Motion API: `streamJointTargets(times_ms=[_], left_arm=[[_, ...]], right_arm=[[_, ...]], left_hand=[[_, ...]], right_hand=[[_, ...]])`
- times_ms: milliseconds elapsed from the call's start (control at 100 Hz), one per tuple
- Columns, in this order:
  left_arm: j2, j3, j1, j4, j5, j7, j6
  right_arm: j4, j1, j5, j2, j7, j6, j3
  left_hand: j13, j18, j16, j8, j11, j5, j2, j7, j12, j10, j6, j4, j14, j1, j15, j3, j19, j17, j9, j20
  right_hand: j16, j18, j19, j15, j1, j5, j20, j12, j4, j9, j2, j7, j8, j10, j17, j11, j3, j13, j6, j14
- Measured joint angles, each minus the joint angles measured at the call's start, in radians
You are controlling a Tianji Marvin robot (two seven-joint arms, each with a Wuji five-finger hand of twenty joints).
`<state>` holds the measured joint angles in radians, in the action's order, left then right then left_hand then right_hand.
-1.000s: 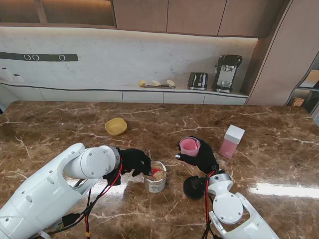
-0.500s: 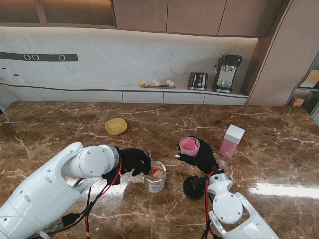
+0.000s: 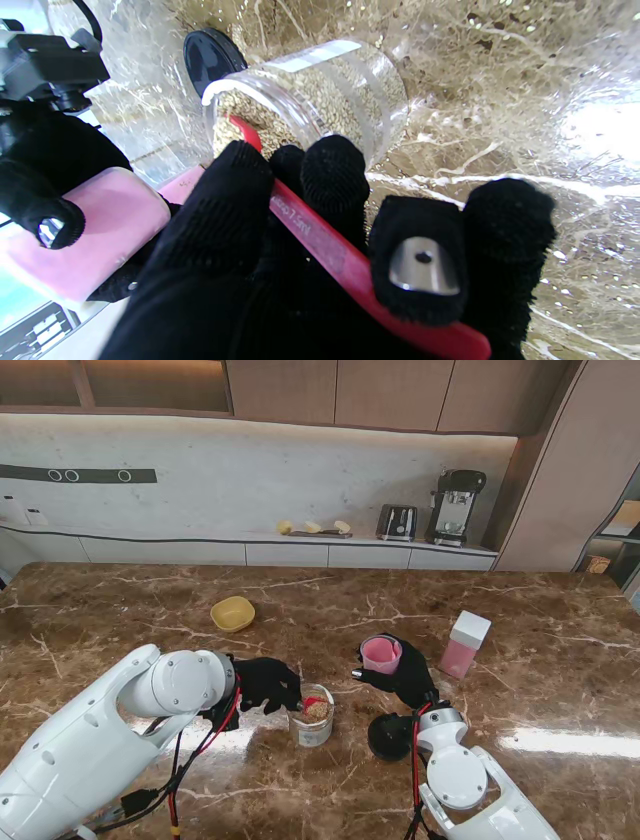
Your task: Measure grain into the airtight container
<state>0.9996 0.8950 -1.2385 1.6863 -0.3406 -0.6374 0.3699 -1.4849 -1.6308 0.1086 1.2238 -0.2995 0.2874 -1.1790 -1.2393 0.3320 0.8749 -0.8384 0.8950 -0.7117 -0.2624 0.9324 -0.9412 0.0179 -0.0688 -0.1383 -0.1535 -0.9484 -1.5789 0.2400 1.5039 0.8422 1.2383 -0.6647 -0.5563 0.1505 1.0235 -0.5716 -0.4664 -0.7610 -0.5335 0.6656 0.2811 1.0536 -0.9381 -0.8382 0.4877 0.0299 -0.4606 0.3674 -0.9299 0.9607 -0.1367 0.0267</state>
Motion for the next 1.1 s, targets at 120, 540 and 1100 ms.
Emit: streamJointTargets(times_ms=[120,540,1100], left_arm=[[0.0,0.023,-0.015,0.006,0.009,-0.002,0.005],[0.003,0.088,-0.067,0.022,0.09,0.007,0.053],[0.005,0.189,-0.137,0.067,0.182,0.011,0.1]], right_arm=[[0.0,0.0,0.0,0.0,0.001,0.0,0.0],[0.007,0.001,0.008,-0.001,0.004,-0.001,0.001],[0.008,0.001,0.008,-0.002,0.005,-0.008,0.002]], left_hand=[[0.0,0.001,0.0,0.0,0.0,0.0,0.0,0.0,0.0,0.0,0.0,0.001,0.0,0.0,0.0,0.0,0.0,-0.001,0.0,-0.001],[0.0,0.006,0.005,-0.001,0.01,0.0,0.001,0.0,0.0,0.0,0.0,0.009,0.0,-0.001,0.0,-0.011,0.0,-0.002,-0.014,-0.001],[0.0,0.01,0.007,-0.001,0.01,0.0,0.002,0.0,-0.001,0.0,0.009,0.009,0.0,-0.024,0.0,-0.037,0.001,-0.002,-0.014,-0.002]], right_hand=[[0.0,0.0,0.0,0.0,0.0,0.0,-0.001,-0.001,0.0,0.0,0.0,0.0,0.0,0.0,0.0,0.0,0.0,0.0,0.0,0.0],[0.0,0.0,0.0,0.001,-0.004,0.0,-0.001,-0.002,0.0,0.0,0.0,0.0,0.0,0.0,0.0,0.0,0.0,0.0,0.0,0.0],[0.0,0.0,0.0,0.002,-0.005,0.0,-0.001,-0.002,0.0,0.0,0.0,0.0,0.0,0.0,0.0,0.0,0.0,0.0,0.0,0.0]])
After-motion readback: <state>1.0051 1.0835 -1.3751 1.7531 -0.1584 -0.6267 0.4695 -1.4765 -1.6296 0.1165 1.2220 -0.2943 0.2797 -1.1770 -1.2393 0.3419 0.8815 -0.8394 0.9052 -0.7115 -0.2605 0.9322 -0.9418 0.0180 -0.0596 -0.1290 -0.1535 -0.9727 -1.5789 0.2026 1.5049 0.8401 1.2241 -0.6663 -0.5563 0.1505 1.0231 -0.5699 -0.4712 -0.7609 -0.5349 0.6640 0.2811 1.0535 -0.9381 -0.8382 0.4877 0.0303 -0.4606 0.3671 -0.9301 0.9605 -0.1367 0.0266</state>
